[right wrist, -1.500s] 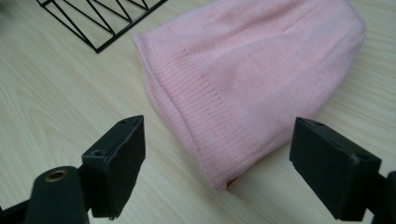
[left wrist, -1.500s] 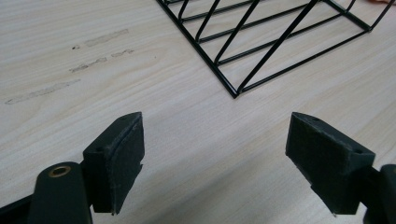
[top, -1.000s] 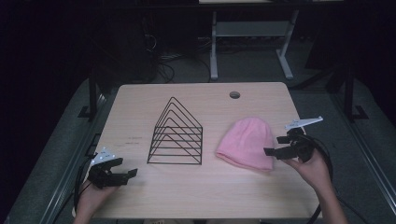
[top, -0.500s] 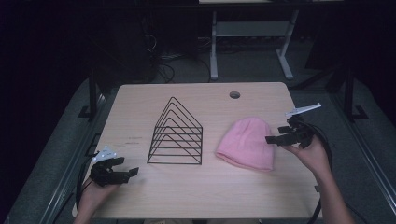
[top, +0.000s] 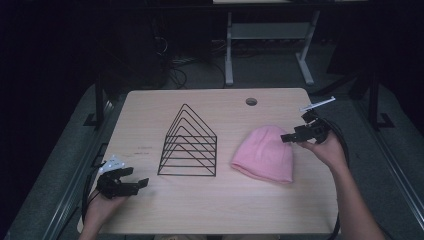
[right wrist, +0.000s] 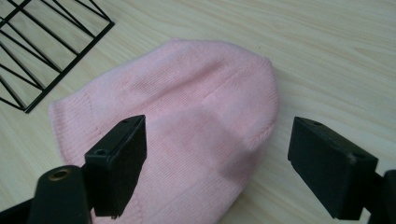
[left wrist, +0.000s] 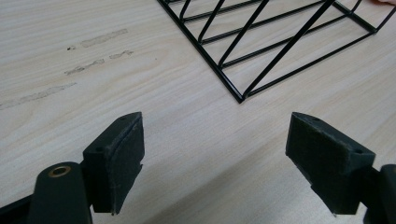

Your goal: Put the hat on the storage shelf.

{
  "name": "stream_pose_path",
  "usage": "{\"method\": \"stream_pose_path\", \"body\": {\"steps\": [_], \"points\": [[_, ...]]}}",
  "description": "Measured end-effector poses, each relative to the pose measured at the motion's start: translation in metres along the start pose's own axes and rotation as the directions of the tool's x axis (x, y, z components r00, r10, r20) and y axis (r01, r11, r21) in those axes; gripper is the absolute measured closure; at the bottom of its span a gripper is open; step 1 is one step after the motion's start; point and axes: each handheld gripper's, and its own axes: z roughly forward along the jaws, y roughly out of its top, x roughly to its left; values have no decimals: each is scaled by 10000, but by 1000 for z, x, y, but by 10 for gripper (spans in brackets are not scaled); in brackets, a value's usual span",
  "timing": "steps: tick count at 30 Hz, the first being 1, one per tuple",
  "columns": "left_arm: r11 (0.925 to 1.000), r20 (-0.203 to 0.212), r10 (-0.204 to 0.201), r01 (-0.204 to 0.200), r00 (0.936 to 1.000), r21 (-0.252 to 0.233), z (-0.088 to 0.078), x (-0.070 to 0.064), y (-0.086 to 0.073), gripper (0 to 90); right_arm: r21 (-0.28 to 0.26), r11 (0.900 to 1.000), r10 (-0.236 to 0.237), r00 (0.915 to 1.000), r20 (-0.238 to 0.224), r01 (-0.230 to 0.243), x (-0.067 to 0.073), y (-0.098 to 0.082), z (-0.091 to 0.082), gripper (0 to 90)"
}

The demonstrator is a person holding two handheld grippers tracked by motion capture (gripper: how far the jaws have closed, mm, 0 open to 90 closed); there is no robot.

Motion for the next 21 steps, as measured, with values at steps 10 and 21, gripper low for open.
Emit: {"method": "stream_pose_path", "body": {"steps": [10, 21], "points": [[10000, 61, -2, 2, 10000, 12, 0, 3, 0, 197, 353, 9983, 458, 9989, 85, -460, -16, 7, 23, 196], [9999, 109, -105, 106, 9999, -24, 4, 7, 2, 197, 822, 9911, 1025, 9944, 265, -1044, -29, 15, 43, 226]]}}
